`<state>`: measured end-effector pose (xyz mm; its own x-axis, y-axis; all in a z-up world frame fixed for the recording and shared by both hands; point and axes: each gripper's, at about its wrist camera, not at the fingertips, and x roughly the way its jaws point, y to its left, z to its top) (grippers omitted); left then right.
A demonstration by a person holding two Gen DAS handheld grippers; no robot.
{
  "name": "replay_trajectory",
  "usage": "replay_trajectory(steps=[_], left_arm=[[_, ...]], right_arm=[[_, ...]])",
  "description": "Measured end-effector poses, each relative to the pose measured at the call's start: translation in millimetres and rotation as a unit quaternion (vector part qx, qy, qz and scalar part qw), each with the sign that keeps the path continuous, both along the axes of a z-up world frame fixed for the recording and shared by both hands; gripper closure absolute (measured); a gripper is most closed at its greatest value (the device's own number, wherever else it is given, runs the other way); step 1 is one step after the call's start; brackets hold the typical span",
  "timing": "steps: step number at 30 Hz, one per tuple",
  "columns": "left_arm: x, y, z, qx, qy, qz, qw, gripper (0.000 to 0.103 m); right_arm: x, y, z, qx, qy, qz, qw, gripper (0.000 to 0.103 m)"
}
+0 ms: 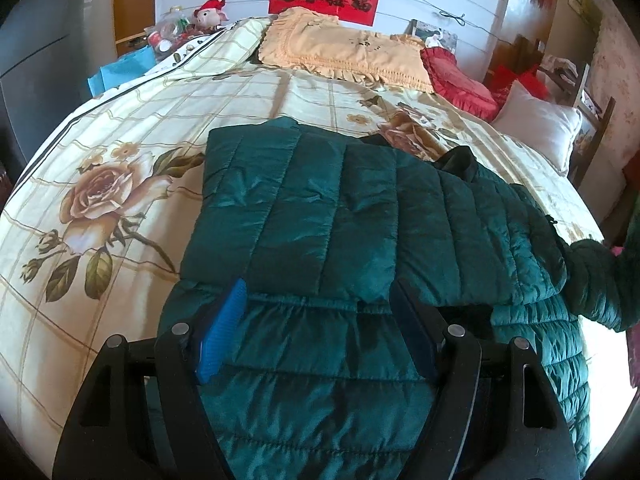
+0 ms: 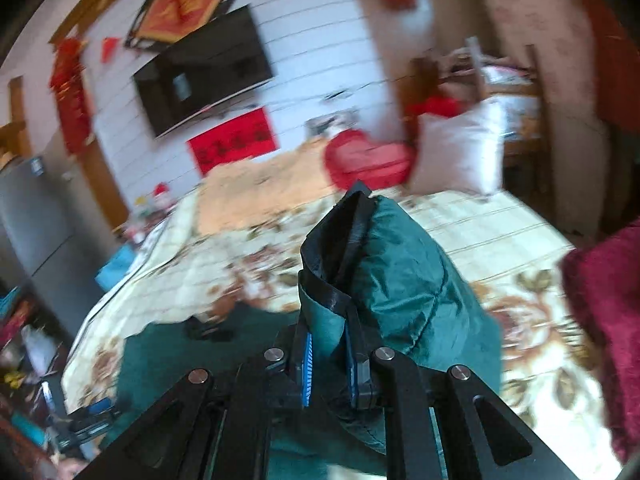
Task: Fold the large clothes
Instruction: 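Lift the held sleeve and fold it across the jacket body with the right gripper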
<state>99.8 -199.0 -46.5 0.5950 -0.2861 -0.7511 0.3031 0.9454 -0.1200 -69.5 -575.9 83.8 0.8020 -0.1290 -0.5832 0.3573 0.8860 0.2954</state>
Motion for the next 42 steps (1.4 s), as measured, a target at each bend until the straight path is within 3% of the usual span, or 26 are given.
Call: replay_trajectory(steps=[11,17,25,26,27,28,30,34,39,42], left_arm=[[5,14,-6,-0.009,0.008,0.012,0.9999,0.029],[9,22,-8,-0.017,0.015,0.019,0.9996,0.029],[13,30,-9,-0.035,0.029,0.026,0.9986,0.029],[12,30,-9,-0.039,0.031,0.025,0.9984,0.029],[12,30,-8,-0.042,0.032,0.023,0.9983,0.029],[12,29,-7,-0.046,0.032,0.022,0.9982,0.029],[11,27,-4,-0.049,0.029,0.022,0.9981,0.029],[8,22,-3,-0.051,0.033,0.018,0.998,0.029],[0,16,4,-0.049,0.025,0.007,0.9985,0.029],[-3,11,10,-0.054,0.021,-0.002,0.9983,0.029]], right_arm=[[89,119,-47,0.037,0.034,0.116,0.992,0.091],[131,182,-98,0.067,0.07,0.169,0.981,0.091],[153,222,-171,0.11,0.138,0.213,0.961,0.088],[151,221,-170,0.114,0.13,0.216,0.961,0.085],[149,217,-167,0.124,0.122,0.221,0.96,0.071],[146,215,-163,0.135,0.115,0.225,0.958,0.049],[137,212,-153,0.141,0.095,0.23,0.958,0.026],[124,216,-131,0.095,0.087,0.238,0.963,0.025],[105,203,-113,0.111,0.071,0.235,0.963,0.025],[91,192,-102,0.097,0.066,0.221,0.968,0.025]])
